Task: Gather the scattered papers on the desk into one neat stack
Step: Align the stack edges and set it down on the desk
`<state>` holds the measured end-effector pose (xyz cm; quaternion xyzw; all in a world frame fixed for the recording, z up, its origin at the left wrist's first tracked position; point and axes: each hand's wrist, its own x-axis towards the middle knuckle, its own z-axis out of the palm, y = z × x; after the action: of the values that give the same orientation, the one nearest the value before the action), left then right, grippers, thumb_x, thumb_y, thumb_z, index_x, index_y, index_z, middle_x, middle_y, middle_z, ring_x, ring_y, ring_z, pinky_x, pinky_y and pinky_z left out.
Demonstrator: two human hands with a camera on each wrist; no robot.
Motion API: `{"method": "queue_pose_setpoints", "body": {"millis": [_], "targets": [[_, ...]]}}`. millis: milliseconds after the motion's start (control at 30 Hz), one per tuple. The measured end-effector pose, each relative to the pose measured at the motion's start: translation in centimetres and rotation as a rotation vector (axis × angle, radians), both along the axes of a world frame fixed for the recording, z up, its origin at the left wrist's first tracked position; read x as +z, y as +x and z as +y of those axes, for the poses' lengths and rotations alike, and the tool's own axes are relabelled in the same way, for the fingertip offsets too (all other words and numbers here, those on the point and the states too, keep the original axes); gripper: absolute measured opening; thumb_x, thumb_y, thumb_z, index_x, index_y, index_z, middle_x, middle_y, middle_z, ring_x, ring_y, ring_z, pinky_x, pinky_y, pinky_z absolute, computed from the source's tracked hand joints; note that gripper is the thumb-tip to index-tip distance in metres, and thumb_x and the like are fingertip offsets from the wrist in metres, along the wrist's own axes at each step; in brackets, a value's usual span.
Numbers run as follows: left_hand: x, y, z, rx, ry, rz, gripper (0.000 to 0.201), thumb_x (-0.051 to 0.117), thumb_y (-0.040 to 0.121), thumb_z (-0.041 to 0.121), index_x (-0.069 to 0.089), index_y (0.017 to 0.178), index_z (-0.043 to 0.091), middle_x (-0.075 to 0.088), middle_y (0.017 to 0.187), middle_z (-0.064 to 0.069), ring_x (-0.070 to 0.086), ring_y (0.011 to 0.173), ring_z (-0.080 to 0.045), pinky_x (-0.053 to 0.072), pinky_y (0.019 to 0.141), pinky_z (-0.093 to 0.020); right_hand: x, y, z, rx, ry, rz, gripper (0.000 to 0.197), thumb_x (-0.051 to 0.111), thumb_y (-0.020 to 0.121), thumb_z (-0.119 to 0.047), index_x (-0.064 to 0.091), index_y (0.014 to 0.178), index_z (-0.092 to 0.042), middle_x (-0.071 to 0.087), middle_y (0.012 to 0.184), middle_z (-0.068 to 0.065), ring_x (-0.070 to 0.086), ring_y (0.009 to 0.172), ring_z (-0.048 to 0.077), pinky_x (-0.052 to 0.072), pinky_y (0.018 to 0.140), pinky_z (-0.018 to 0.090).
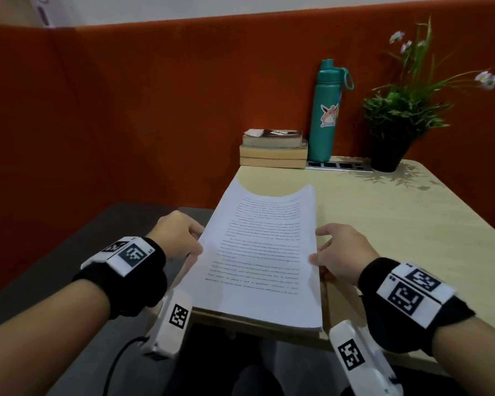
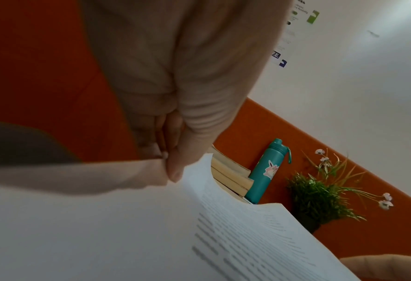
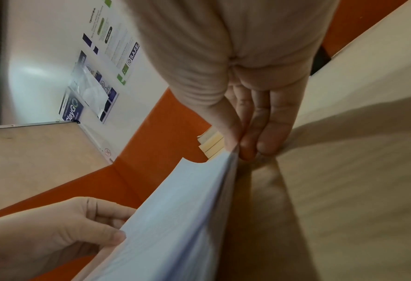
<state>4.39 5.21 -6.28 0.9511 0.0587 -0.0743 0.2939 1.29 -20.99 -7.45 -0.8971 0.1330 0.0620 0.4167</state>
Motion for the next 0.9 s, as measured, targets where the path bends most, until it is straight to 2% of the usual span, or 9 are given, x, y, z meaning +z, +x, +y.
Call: {"method": "queue_pose_setpoints", "body": {"millis": [167,267,333,433,600,700,767,833,900], "targets": [[-0.8,0.5,0.2,-0.006,0.025,0.028,0.029,0.076,0.074,0.01,0.077,0.103,0.015,0.075,0.091,-0.006,0.07,0.083,-0.022,0.062,0.075,-0.038,-0.2,0.0,0.1,0.005,-0.082,0.052,0.05,0.064,0.083,-0.005,0.052,0.131,-0.009,0.066,0.114,0.014,0.067,0.093,0.027,0.05,0.065,0.026],[-0.8,0.4,-0.3,-0.025,0.081,0.023,0.018,0.071,0.074,0.007,0.078,0.091,0.005,0.074,0.091,-0.018,0.066,0.072,-0.022,0.06,0.069,-0.031,0.1,0.0,0.3,0.039,-0.162,0.07,0.044,0.061,0.083,-0.005,0.053,0.127,-0.009,0.066,0.111,0.013,0.066,0.096,0.028,0.048,0.068,0.027],[-0.9,0.4,-0.5,-0.026,0.122,0.017,0.018,0.07,0.076,0.008,0.076,0.092,0.002,0.073,0.093,-0.02,0.064,0.07,-0.02,0.054,0.062,-0.027,0.3,-0.1,0.4,0.08,-0.223,0.081,0.053,0.062,0.084,-0.009,0.047,0.135,-0.016,0.061,0.122,0.011,0.062,0.101,0.025,0.042,0.071,0.023],[-0.9,0.2,-0.7,-0.034,0.172,0.038,0.018,0.07,0.08,0.013,0.075,0.096,0.007,0.074,0.097,-0.011,0.069,0.087,-0.022,0.059,0.077,-0.032,0.7,-0.3,0.6,0.144,-0.323,0.124,0.045,0.058,0.09,-0.015,0.053,0.134,-0.019,0.054,0.136,0.006,0.054,0.119,0.021,0.036,0.076,0.019],[0.5,-0.8,-1.7,-0.097,0.399,-0.052,0.037,0.062,0.084,0.01,0.061,0.122,0.013,0.054,0.122,-0.01,0.055,0.112,-0.029,0.05,0.094,-0.04,1.4,-0.4,0.7,0.197,-0.393,0.16,0.038,0.057,0.091,-0.018,0.059,0.129,-0.018,0.055,0.135,0.004,0.053,0.121,0.02,0.036,0.076,0.018],[2.5,-1.2,-3.7,-0.279,0.446,-0.166,0.047,0.06,0.086,0.012,0.055,0.131,0.022,0.048,0.125,-0.007,0.052,0.116,-0.028,0.046,0.098,-0.038,1.5,-0.2,0.7,0.204,-0.415,0.158,0.035,0.056,0.091,-0.016,0.061,0.126,-0.015,0.057,0.133,0.005,0.055,0.119,0.021,0.039,0.076,0.019],[3.7,-1.4,-5.9,-0.423,0.447,-0.098,0.057,0.069,0.083,0.02,0.05,0.137,0.023,0.046,0.135,-0.006,0.048,0.124,-0.025,0.04,0.099,-0.031,1.5,-0.1,0.8,0.198,-0.418,0.152,0.034,0.055,0.091,-0.013,0.063,0.125,-0.011,0.059,0.131,0.007,0.058,0.116,0.022,0.045,0.073,0.021],[4.0,-1.5,-7.9,-0.534,0.486,0.042,0.073,0.074,0.08,0.028,0.04,0.145,0.023,0.04,0.147,-0.004,0.04,0.134,-0.023,0.036,0.105,-0.033,1.6,-0.1,0.8,0.196,-0.41,0.145,0.035,0.057,0.089,-0.011,0.064,0.123,-0.01,0.061,0.13,0.007,0.06,0.112,0.022,0.045,0.061,0.021],[3.5,-1.5,-8.9,-0.593,0.553,0.186,0.081,0.075,0.079,0.035,0.035,0.148,0.021,0.038,0.153,-0.001,0.038,0.138,-0.022,0.036,0.108,-0.036,1.5,-0.3,0.6,0.199,-0.409,0.141,0.037,0.061,0.089,-0.014,0.062,0.126,-0.012,0.059,0.132,0.006,0.058,0.114,0.021,0.045,0.067,0.024]]}}
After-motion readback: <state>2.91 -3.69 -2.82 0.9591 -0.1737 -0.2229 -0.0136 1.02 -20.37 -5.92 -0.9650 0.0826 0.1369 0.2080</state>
